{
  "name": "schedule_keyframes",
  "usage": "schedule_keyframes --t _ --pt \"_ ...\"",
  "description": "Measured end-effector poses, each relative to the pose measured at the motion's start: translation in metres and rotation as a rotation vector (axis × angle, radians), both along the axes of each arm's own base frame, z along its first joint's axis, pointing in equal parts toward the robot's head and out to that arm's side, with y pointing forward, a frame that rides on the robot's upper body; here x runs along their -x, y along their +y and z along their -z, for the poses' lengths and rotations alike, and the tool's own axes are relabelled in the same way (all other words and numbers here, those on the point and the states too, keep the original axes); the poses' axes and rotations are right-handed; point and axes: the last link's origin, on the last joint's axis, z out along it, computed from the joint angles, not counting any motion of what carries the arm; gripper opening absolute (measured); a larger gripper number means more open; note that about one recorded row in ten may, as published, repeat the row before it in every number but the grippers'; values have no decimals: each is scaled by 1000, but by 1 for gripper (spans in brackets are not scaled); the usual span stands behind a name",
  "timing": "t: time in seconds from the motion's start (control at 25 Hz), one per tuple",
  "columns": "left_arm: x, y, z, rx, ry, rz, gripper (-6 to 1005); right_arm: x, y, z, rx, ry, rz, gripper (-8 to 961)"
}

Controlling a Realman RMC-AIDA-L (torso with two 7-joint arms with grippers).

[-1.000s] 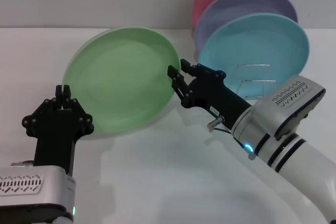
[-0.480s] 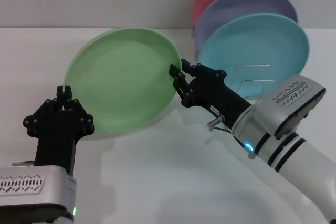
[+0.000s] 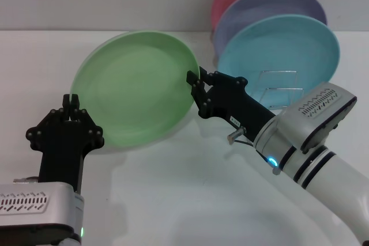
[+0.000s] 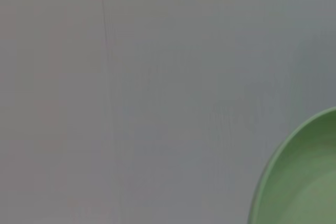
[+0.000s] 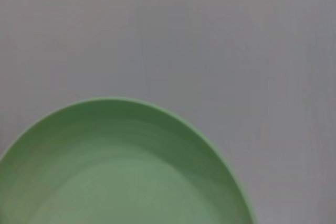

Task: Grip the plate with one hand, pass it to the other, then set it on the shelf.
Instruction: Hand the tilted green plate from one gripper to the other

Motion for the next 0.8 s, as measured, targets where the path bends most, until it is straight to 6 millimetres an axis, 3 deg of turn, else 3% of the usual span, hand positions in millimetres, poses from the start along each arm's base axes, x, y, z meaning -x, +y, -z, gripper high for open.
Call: schedule_keyframes --t 0.8 --pt "0 0 0 2 -3 2 149 2 5 0 -16 -26 -1 125"
